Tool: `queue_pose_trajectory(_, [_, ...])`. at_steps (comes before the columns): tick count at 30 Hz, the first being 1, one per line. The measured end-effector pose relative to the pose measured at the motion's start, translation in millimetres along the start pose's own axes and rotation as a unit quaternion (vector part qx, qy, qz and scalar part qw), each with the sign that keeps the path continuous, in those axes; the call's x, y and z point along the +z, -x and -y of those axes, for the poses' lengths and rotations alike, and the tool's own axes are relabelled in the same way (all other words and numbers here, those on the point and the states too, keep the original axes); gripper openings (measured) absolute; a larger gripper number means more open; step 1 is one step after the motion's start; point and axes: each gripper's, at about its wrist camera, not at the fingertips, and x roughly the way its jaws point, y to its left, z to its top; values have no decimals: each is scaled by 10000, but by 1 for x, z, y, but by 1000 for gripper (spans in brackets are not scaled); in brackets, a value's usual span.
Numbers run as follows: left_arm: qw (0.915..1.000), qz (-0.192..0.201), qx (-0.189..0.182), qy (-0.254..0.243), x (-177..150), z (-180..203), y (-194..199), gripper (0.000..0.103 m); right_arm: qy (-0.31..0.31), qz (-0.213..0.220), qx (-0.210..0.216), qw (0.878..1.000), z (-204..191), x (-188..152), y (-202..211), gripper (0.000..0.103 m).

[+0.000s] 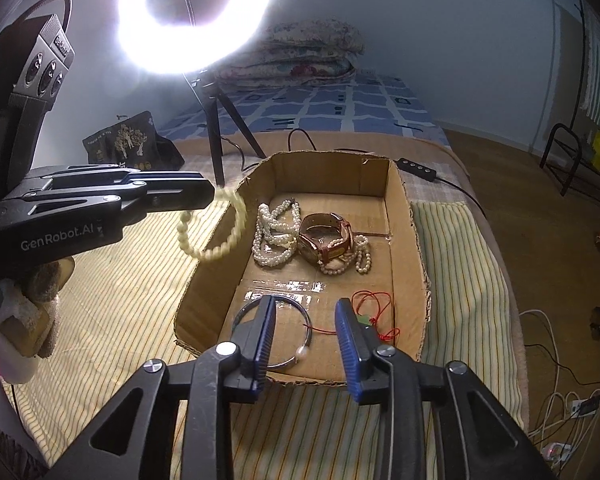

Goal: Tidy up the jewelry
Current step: 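Open both tools to drop the bracelet and pearl stud into the box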

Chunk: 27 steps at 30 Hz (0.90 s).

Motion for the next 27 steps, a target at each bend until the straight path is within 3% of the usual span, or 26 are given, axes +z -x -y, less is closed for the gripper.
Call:
queue_pose_trajectory(3, [10000, 3, 5, 31, 1, 0, 1, 5, 4, 46, -55, 10000, -2, -1, 2, 57])
queue_pose_trajectory(5, [10000, -5, 1, 41, 1, 0, 2, 10, 13, 92, -68, 9999, -4, -1, 4, 58])
queue_pose_trajectory(7, [10000, 21, 10, 37, 0, 0, 5, 26, 15, 96, -60, 9999, -6, -1, 6, 58])
queue_pose_trajectory(9, [10000, 72, 22, 41, -1, 0, 11, 31, 37, 102, -77, 9999, -8, -1, 8, 62])
queue_pose_trajectory(21, [9995, 283, 116, 100, 0, -1, 48, 32, 56, 253, -166, 9995, -24, -2, 32, 77])
queue_pose_trajectory(23, [9993, 341, 141, 93, 0, -2, 56, 37, 48, 289, -172, 9994, -28, -2, 38, 79])
queue_pose_trajectory(25, [9988, 455, 188, 67, -1, -1, 68, 50, 43, 325, -183, 9993, -31, -3, 44, 83])
queue_pose_trajectory(27, [9984, 522, 216, 47, -2, -1, 78, 50, 38, 376, -212, 9991, -36, -4, 52, 85])
